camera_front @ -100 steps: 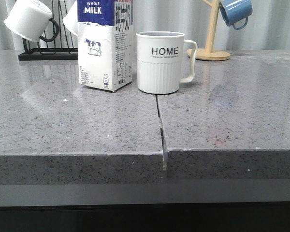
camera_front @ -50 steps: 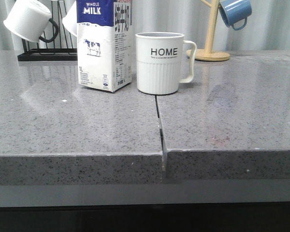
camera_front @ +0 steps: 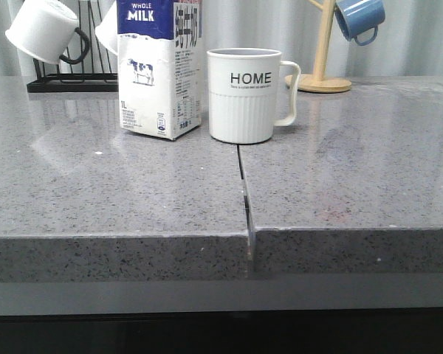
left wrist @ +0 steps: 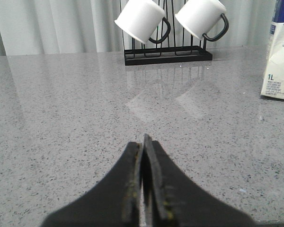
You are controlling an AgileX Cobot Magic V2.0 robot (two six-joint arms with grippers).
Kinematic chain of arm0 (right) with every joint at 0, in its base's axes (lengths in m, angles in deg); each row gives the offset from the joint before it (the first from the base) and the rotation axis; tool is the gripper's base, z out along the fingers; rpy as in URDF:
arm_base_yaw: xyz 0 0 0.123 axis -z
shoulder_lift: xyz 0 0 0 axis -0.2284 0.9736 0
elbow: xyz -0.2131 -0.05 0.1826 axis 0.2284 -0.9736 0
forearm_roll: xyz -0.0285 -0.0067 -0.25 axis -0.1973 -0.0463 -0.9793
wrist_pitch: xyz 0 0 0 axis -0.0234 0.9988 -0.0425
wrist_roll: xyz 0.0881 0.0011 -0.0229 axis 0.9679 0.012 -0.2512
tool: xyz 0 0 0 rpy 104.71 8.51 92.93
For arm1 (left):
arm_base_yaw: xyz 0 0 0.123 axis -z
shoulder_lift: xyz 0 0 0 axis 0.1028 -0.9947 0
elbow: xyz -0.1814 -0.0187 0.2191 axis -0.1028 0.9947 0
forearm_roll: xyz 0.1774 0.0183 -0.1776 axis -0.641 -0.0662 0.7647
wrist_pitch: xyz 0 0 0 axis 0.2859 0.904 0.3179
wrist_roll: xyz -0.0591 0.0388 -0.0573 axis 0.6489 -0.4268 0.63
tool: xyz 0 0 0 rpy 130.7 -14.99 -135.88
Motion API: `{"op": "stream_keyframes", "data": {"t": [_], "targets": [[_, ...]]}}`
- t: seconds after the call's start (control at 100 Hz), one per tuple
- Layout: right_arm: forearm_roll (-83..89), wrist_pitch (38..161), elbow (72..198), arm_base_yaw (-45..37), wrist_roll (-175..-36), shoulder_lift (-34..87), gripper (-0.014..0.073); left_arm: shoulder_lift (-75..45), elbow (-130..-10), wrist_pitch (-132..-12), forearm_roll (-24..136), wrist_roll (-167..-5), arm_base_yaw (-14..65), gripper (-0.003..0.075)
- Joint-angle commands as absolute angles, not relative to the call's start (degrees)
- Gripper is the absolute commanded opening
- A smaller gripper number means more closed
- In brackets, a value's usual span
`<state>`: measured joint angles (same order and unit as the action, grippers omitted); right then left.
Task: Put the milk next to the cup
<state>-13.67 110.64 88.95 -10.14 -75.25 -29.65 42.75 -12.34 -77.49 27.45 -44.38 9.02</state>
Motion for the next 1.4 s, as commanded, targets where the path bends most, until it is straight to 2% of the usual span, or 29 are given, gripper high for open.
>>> {"op": "stream_keyframes", "data": {"t": [0.0, 0.46, 0.6, 0.87, 0.98, 1.05, 1.39], "targets": [[-13.85, 105.93, 90.58, -10.03, -75.71, -29.05, -0.0068, 44.54, -9.91, -81.84, 27.33, -43.73, 8.79, -0.0021], [-13.85, 105.93, 90.58, -10.03, -75.71, -29.05, -0.0068, 44.54, -9.91, -81.84, 27.33, -43.73, 8.79, -0.0021], [-13.97, 102.69, 89.53, -8.89, -75.71, -29.06, -0.0068, 44.54, -9.91, -81.84, 27.33, -43.73, 8.79, -0.0021], [-13.97, 86.88, 78.16, 5.28, -75.71, -29.27, -0.0068, 44.54, -9.91, -81.84, 27.33, -43.73, 8.79, -0.0021], [-13.92, 85.88, 74.07, 12.27, -75.71, -30.61, -0.0068, 44.54, -9.91, -81.84, 27.33, -43.73, 8.79, -0.0021], [-13.92, 90.03, 74.11, 15.41, -75.71, -32.62, -0.0068, 44.54, -9.91, -81.84, 27.33, -43.73, 8.79, -0.0021], [-14.11, 90.91, 74.0, 16.82, -75.71, -33.83, -0.0068, 44.54, -9.91, -81.84, 27.33, -43.73, 8.79, -0.0021]]}}
